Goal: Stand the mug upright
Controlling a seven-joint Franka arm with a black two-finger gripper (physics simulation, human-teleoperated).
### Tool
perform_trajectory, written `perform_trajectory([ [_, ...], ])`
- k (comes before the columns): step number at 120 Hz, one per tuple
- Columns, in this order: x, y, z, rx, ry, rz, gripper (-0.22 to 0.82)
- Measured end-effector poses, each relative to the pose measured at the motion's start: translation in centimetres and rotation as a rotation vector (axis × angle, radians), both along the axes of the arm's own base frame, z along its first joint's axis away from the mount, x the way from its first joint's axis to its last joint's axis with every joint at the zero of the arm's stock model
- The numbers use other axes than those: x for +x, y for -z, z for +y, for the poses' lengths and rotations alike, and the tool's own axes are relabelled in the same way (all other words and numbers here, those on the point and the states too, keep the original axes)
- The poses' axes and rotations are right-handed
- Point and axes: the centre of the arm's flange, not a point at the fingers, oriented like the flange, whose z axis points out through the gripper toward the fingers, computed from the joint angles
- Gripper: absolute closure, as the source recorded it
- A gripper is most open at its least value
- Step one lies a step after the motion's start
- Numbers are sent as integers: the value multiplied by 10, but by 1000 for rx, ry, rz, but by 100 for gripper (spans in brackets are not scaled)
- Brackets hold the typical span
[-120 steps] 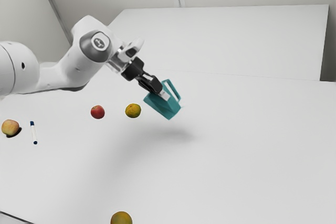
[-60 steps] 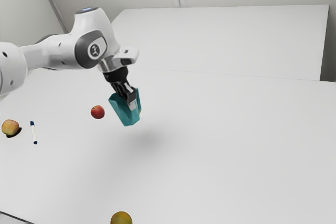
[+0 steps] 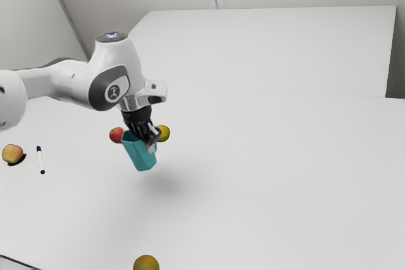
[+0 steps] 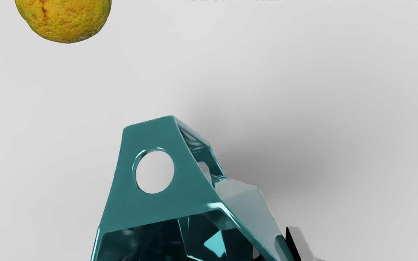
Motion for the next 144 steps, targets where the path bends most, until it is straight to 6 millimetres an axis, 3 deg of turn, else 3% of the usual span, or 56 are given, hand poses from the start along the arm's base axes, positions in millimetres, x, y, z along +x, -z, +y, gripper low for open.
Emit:
perform_trajectory([
  [56,4,36,-3,24,-79,-131,78],
  [144,12,73,-5,18,-176,-119,78],
])
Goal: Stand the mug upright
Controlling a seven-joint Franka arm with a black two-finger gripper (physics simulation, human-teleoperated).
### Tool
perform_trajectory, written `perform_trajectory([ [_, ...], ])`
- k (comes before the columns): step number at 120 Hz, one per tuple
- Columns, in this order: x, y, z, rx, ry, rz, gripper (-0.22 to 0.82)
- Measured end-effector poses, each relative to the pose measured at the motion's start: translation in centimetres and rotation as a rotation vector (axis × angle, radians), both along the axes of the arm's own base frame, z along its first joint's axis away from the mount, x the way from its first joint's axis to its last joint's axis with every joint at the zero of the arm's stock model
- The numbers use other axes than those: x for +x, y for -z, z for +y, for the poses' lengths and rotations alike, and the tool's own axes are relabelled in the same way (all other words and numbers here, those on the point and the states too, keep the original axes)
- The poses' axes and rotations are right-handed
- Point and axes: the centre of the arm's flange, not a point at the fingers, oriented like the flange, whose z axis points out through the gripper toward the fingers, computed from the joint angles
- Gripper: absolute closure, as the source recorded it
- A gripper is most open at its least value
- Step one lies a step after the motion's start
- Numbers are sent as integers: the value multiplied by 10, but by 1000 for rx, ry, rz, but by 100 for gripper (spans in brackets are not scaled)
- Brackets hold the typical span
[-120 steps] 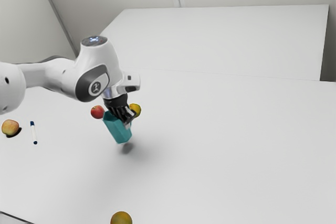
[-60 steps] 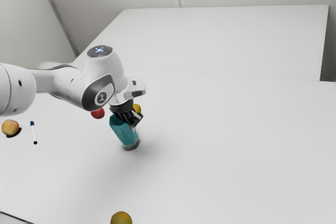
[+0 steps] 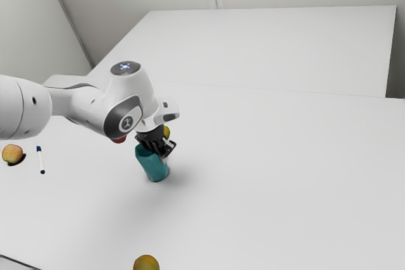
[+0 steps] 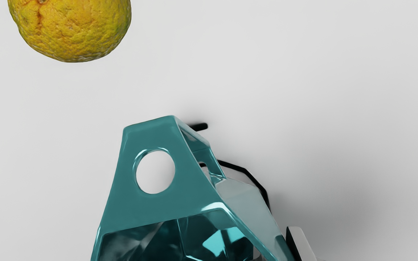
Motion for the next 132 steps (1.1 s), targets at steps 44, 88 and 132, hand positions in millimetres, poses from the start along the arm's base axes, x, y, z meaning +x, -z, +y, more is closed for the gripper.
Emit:
perform_trajectory([
  [44,0,-11,0,-14,-14,-21,46],
  [88,-3,-45,-4,-17,-2,-79,20],
  [132,8,-82,-14,-61,-39,-61,6],
])
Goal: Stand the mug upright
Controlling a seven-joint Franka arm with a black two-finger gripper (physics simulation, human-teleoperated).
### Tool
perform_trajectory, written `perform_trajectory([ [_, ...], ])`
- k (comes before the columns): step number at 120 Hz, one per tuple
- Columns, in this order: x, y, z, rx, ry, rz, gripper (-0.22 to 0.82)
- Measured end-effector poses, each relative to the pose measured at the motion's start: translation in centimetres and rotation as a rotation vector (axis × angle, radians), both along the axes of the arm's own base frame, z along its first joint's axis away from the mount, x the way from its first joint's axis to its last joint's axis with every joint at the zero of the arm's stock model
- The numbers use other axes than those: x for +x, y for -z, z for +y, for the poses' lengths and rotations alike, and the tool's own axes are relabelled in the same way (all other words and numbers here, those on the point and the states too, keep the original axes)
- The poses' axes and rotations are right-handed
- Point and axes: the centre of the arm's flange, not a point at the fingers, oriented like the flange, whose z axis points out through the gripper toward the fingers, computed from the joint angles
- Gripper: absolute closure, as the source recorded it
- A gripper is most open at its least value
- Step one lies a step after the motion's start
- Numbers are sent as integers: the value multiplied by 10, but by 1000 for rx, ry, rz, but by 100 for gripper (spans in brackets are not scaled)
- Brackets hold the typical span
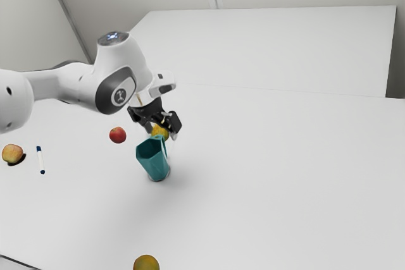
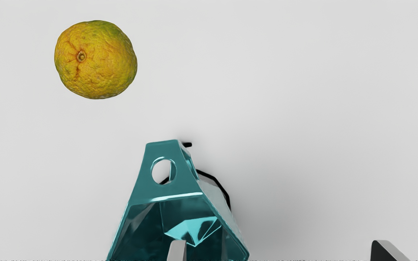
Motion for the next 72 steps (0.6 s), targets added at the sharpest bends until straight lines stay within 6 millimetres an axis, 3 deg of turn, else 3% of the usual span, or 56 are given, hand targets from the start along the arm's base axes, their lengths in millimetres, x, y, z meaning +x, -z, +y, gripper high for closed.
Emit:
perform_trajectory([
  [72,38,-118,-10,-35,-27,70,3],
])
